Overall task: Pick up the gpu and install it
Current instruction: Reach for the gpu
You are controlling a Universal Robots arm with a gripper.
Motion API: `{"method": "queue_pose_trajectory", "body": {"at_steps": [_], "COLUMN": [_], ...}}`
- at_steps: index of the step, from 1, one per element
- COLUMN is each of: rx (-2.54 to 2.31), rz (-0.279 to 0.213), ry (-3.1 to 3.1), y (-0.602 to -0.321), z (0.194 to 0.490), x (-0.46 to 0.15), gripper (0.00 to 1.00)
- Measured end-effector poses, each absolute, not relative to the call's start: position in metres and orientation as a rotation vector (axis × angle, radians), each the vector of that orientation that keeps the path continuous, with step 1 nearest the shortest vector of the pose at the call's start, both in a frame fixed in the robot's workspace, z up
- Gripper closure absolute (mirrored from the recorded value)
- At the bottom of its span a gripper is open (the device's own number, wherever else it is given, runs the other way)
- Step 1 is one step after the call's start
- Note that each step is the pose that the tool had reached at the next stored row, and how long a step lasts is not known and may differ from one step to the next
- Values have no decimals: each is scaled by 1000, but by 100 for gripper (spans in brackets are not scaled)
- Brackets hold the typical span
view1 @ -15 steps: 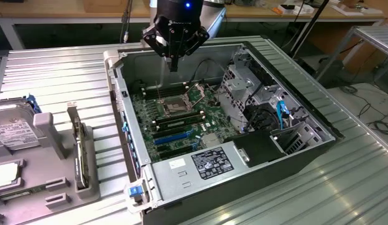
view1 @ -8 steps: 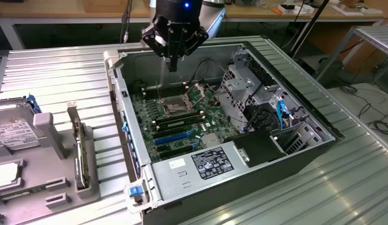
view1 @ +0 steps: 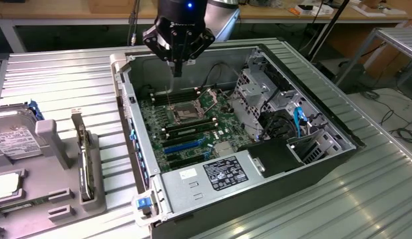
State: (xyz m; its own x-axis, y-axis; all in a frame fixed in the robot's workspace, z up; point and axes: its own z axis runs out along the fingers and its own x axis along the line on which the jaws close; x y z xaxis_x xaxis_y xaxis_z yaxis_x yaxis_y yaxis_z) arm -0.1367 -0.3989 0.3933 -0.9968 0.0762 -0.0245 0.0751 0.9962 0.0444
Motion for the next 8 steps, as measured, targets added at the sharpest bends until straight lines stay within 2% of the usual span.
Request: {"method": "queue_pose_trajectory", "body": {"at_steps": [8], "rx": [118], "rz": [68], "ry": [3112], "y": [-399], "z": [393], "x": [-144], "gripper": [89]}}
